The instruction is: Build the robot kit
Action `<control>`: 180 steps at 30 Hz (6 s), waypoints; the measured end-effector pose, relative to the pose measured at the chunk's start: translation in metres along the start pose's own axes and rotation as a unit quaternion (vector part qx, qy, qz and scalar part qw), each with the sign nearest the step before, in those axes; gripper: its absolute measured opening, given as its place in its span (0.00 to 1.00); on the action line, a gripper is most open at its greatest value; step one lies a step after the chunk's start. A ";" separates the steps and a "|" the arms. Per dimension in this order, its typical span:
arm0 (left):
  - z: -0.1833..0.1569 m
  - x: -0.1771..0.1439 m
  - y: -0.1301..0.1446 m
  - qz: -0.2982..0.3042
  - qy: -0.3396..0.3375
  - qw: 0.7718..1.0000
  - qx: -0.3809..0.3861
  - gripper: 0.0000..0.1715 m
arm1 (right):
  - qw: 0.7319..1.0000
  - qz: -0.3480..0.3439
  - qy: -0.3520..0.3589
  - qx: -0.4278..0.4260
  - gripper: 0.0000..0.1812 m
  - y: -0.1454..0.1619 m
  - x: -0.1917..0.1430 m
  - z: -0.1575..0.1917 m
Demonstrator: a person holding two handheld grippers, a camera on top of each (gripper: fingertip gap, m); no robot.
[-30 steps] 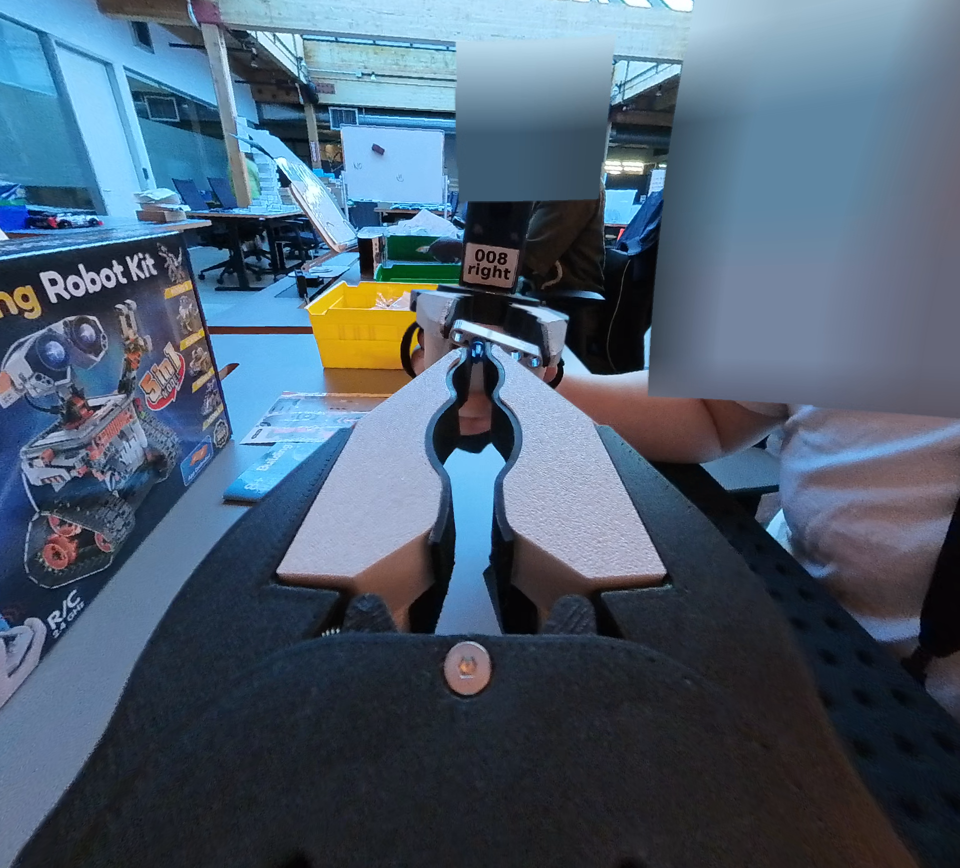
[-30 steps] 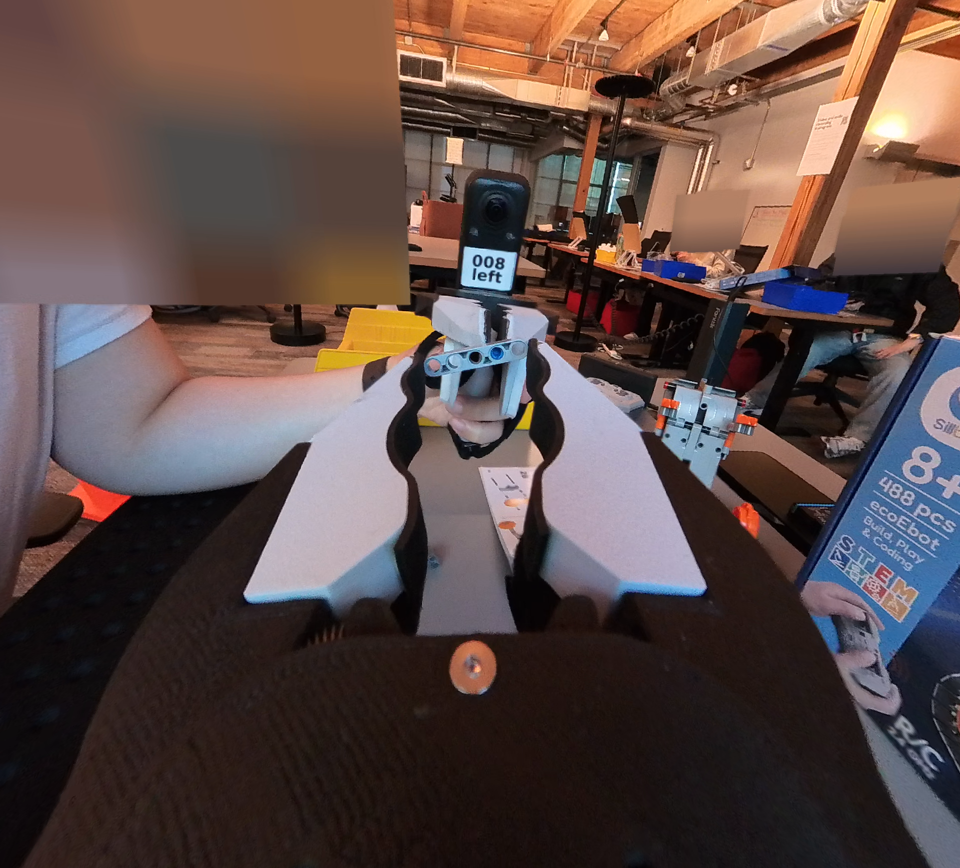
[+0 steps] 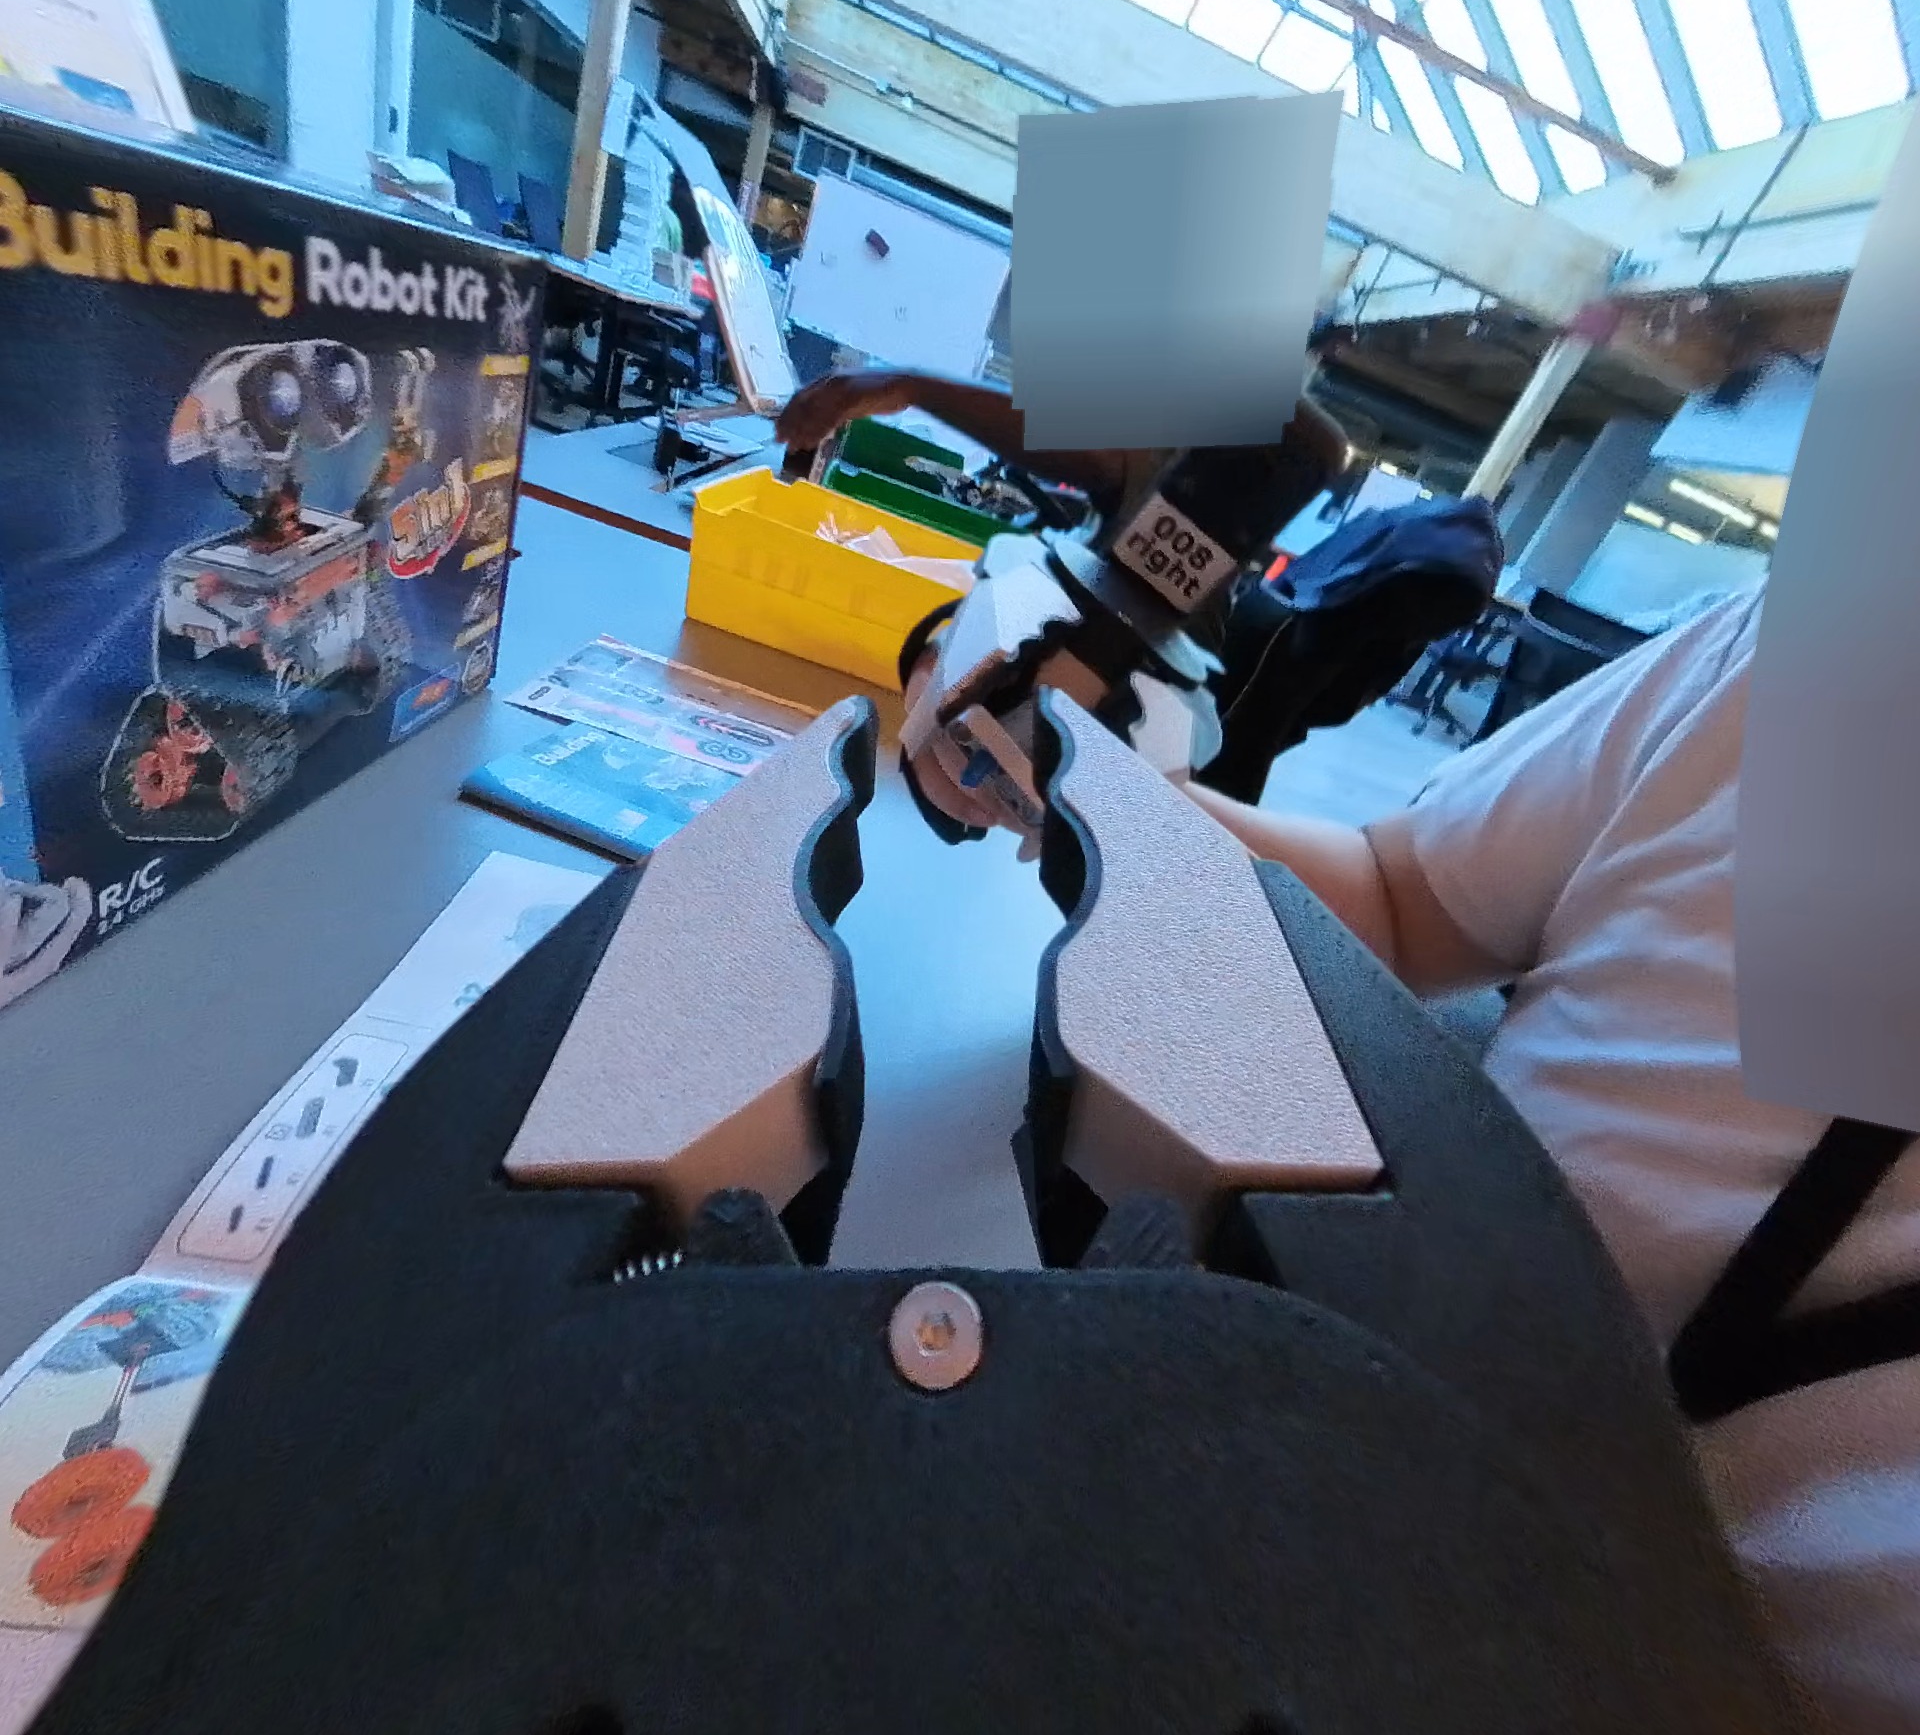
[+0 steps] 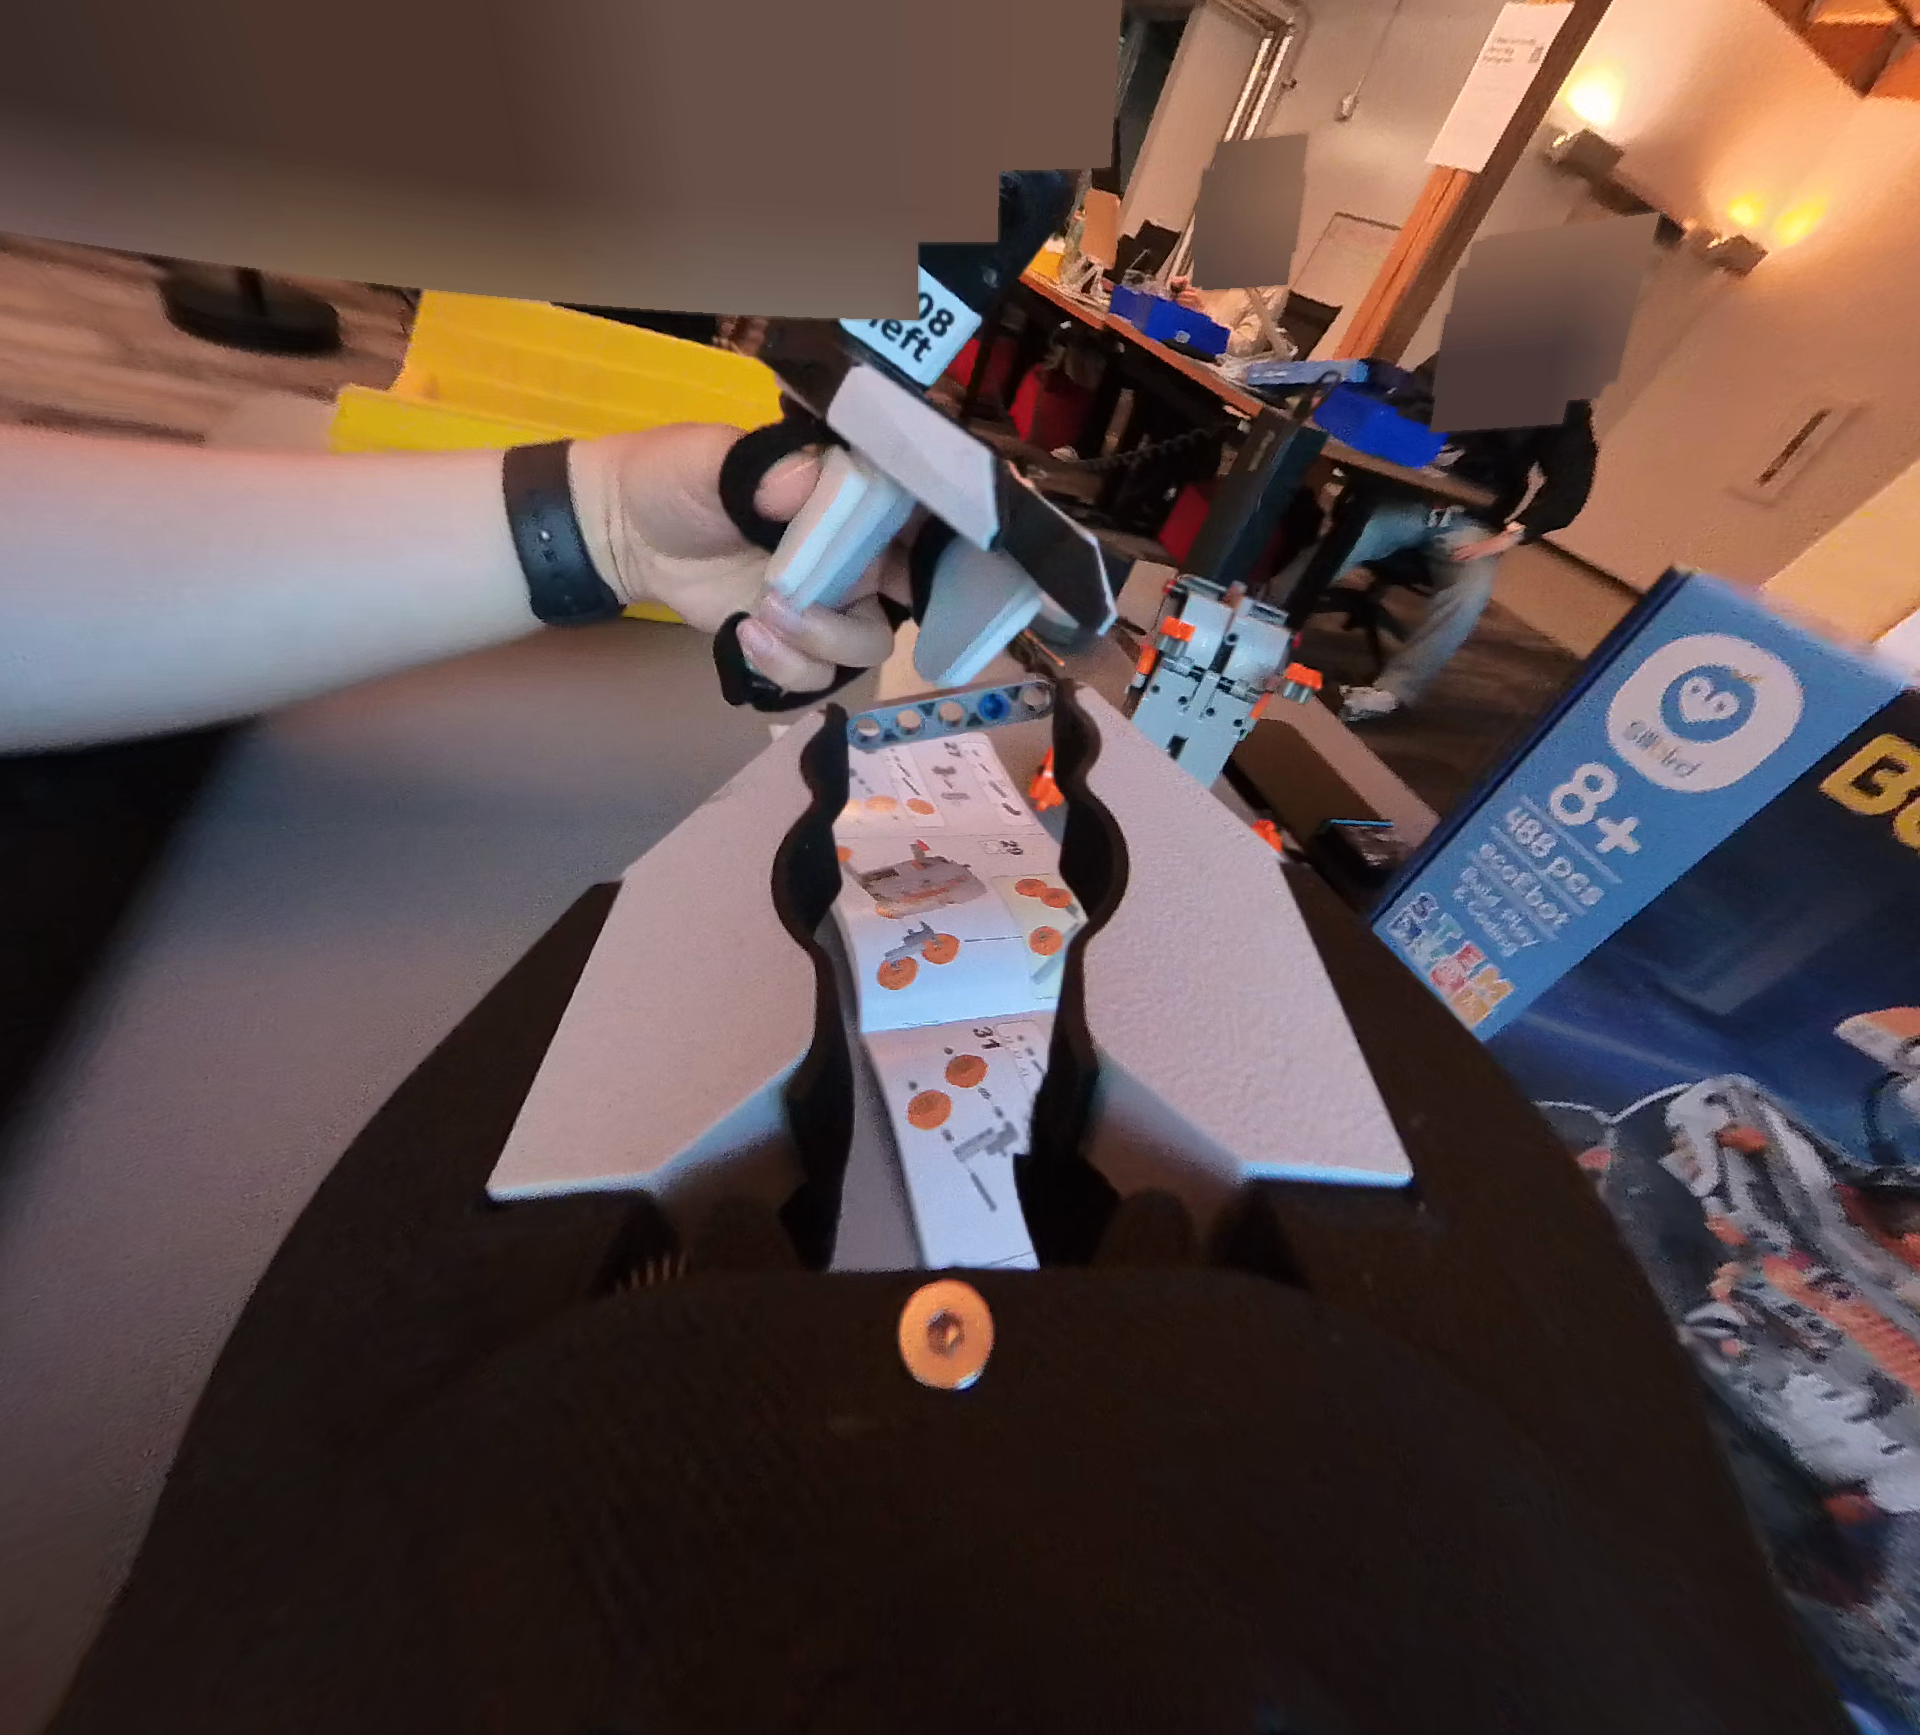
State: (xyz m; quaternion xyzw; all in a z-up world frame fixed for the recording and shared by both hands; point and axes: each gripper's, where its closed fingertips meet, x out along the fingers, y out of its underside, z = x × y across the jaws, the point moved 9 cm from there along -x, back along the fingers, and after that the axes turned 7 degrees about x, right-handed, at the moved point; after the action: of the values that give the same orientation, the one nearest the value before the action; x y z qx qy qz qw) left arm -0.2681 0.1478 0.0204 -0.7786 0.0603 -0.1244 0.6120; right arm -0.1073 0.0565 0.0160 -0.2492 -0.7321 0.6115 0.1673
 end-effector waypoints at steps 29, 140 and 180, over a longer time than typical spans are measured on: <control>-0.012 -0.051 0.075 0.435 -0.108 0.892 -0.060 0.13 | 0.921 0.300 -0.228 0.099 0.22 0.099 0.053 0.047; 0.021 -0.023 0.047 0.199 -0.030 0.961 -0.187 0.03 | 0.975 0.153 0.080 -0.142 0.17 0.039 0.054 0.020; 0.010 -0.117 -0.030 -0.155 -0.143 0.975 -0.076 0.01 | 0.986 0.100 0.119 -0.054 0.17 0.049 0.040 0.001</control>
State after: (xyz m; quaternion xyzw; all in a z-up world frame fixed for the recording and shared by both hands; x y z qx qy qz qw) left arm -0.3798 0.1930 0.0333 -0.8324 -0.1400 -0.1004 0.5268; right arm -0.1322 0.0848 -0.0340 -0.4007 -0.7104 0.5509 0.1771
